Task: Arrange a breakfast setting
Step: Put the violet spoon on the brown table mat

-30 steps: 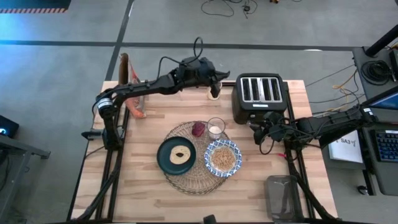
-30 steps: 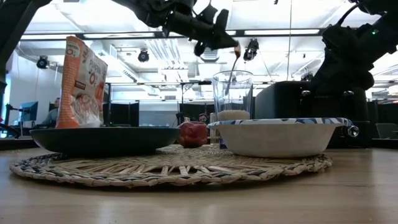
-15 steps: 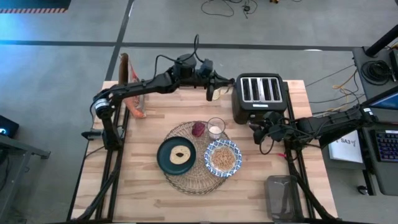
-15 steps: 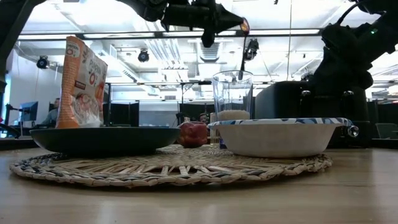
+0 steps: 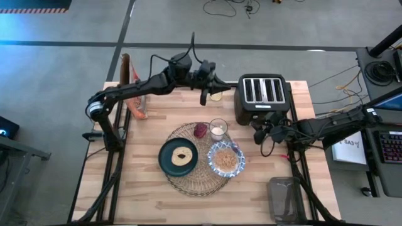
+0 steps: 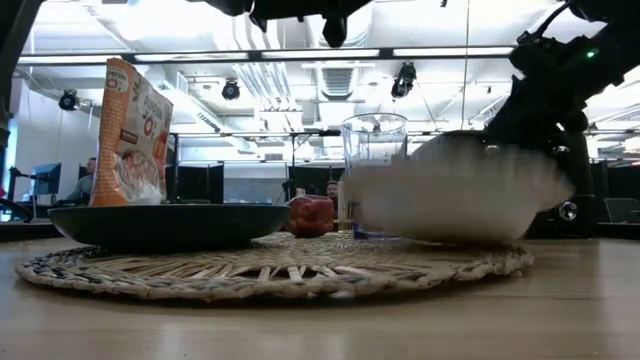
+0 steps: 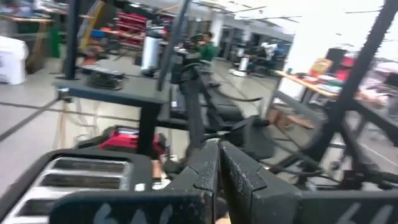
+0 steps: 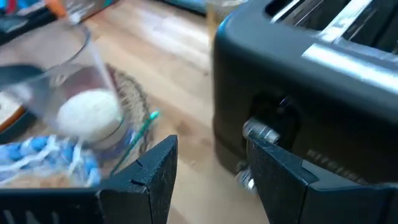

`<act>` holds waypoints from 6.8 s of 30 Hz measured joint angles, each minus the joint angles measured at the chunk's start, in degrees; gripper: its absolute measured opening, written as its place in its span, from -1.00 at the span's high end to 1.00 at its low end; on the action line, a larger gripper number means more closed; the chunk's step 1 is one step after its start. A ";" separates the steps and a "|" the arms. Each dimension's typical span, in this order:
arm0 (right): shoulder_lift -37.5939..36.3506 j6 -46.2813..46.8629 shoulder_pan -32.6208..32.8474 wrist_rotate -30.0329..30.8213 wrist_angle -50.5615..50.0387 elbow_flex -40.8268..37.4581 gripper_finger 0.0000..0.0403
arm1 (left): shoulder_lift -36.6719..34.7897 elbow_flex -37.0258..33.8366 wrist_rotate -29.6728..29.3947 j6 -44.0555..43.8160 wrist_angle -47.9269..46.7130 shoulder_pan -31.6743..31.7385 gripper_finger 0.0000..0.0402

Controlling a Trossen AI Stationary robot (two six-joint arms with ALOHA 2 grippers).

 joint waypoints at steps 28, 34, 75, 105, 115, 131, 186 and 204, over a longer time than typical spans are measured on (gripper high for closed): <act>2.43 -2.88 -0.01 -14.40 1.05 2.43 0.09 | -1.39 -0.04 9.99 1.50 -0.43 -0.34 1.00; 2.43 -6.34 -0.38 -14.55 2.15 2.43 0.09 | -1.42 -0.04 12.94 1.50 -0.44 -0.35 1.00; 36.45 -58.41 -3.91 -33.75 -13.09 19.54 -0.12 | -11.36 -0.11 18.35 2.89 -4.93 -1.20 1.00; 46.58 -62.74 -4.28 -30.58 -3.29 19.54 0.40 | -19.16 -0.13 13.65 5.35 -10.82 -1.20 1.00; 46.58 -61.59 -4.28 -30.62 -3.16 19.54 0.85 | -19.18 -0.13 13.65 5.35 -10.87 -1.20 1.00; 46.56 -62.68 -4.28 -27.72 -9.48 26.07 0.93 | -19.20 -0.13 13.65 5.35 -10.85 -1.20 1.00; 47.88 49.39 9.78 -43.63 -7.53 20.57 0.94 | -30.80 -0.13 12.31 5.74 -23.12 -0.59 1.00; 48.99 54.82 9.54 -32.70 -1.11 20.57 0.94 | -35.19 -0.13 12.32 7.82 -26.92 -0.59 1.00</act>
